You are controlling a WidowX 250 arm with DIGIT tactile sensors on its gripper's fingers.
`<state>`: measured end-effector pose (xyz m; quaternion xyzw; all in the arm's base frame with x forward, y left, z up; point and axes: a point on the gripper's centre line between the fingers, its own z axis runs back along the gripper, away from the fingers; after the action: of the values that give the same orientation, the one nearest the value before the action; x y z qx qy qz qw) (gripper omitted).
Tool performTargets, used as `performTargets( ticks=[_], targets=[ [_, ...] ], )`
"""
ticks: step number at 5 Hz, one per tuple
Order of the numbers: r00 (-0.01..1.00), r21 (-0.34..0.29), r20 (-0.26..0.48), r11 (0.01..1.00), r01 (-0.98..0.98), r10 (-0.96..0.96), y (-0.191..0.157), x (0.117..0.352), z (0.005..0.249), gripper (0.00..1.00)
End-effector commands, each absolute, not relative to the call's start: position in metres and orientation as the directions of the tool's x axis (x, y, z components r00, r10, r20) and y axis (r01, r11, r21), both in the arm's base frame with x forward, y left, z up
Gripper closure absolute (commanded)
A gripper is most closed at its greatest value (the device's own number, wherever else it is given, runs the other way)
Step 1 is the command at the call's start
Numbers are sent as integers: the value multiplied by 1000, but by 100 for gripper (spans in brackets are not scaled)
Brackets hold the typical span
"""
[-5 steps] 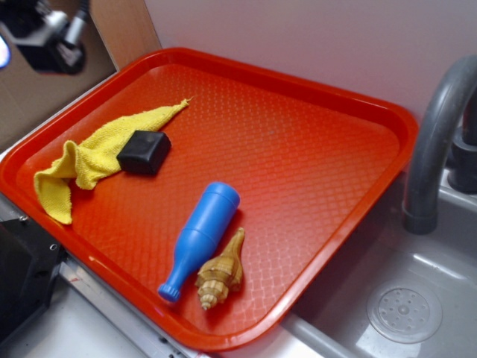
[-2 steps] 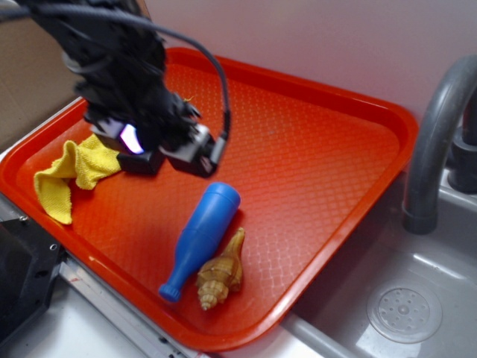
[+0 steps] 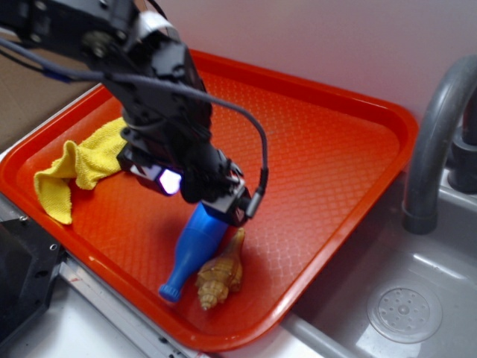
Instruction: Grab the blue bottle.
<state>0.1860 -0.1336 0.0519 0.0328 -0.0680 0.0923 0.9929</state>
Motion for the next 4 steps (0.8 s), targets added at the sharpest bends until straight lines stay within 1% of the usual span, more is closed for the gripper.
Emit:
performTargets(
  ticks=[1, 2, 3, 4],
  targets=[
    [984, 17, 121, 991, -130, 127, -140, 185, 38, 0],
    [985, 18, 104, 990, -143, 140, -135, 185, 32, 7],
    [984, 37, 105, 988, -150, 145, -133, 184, 26, 100],
    [983, 41, 108, 987, -153, 148, -130, 184, 26, 100]
  ],
)
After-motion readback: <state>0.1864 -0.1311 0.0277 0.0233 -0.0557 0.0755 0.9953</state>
